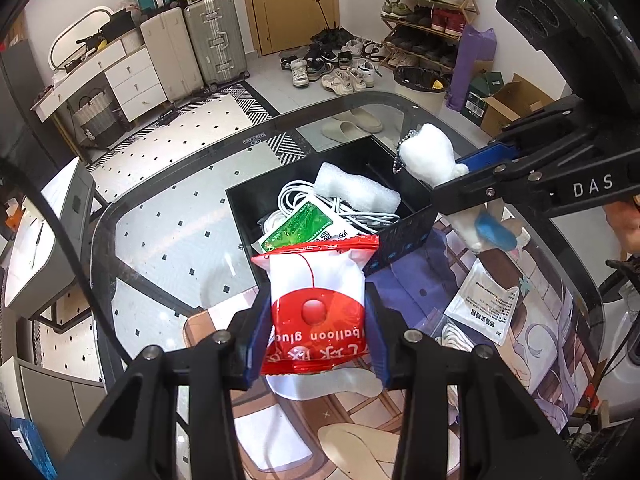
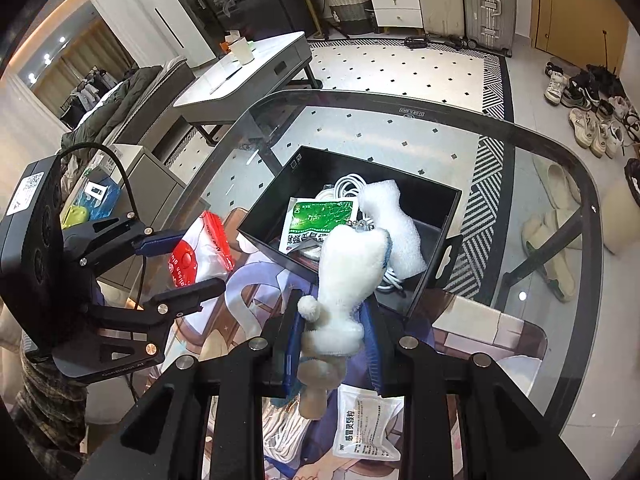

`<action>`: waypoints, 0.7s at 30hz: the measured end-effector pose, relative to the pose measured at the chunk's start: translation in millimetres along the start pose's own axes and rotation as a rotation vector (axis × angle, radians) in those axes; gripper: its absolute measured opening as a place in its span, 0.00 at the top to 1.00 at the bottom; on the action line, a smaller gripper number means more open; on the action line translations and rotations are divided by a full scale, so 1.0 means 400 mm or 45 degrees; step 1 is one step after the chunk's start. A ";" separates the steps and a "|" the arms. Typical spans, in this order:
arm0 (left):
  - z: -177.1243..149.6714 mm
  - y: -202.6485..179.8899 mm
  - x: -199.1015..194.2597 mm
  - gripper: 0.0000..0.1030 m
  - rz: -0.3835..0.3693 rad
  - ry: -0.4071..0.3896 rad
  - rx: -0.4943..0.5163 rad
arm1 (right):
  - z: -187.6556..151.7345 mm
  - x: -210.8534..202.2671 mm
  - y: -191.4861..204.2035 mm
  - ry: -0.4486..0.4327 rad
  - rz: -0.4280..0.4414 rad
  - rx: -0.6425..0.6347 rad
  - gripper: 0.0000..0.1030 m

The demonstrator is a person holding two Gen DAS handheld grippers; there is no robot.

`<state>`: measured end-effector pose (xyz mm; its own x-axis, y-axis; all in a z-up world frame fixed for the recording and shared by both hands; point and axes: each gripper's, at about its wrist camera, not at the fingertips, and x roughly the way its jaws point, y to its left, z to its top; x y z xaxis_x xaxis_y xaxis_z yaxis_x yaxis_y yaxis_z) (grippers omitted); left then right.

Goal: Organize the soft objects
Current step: 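Carry the red bag with the left gripper while the right gripper carries the plush toy over the box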

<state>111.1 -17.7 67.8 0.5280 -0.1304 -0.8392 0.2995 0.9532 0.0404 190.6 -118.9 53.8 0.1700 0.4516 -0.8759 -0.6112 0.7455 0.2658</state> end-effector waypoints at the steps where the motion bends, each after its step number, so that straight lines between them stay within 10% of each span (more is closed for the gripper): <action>1: 0.004 0.002 0.001 0.60 0.001 -0.002 -0.001 | 0.004 -0.001 -0.001 -0.001 0.002 0.000 0.74; 21: 0.086 0.057 0.031 0.60 -0.014 -0.011 -0.025 | 0.092 0.015 -0.024 -0.023 0.008 0.008 0.74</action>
<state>151.9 -6.8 77.1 0.5319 -0.1428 -0.8347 0.2893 0.9570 0.0206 226.0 -105.5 60.8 0.1801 0.4654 -0.8666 -0.6074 0.7456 0.2742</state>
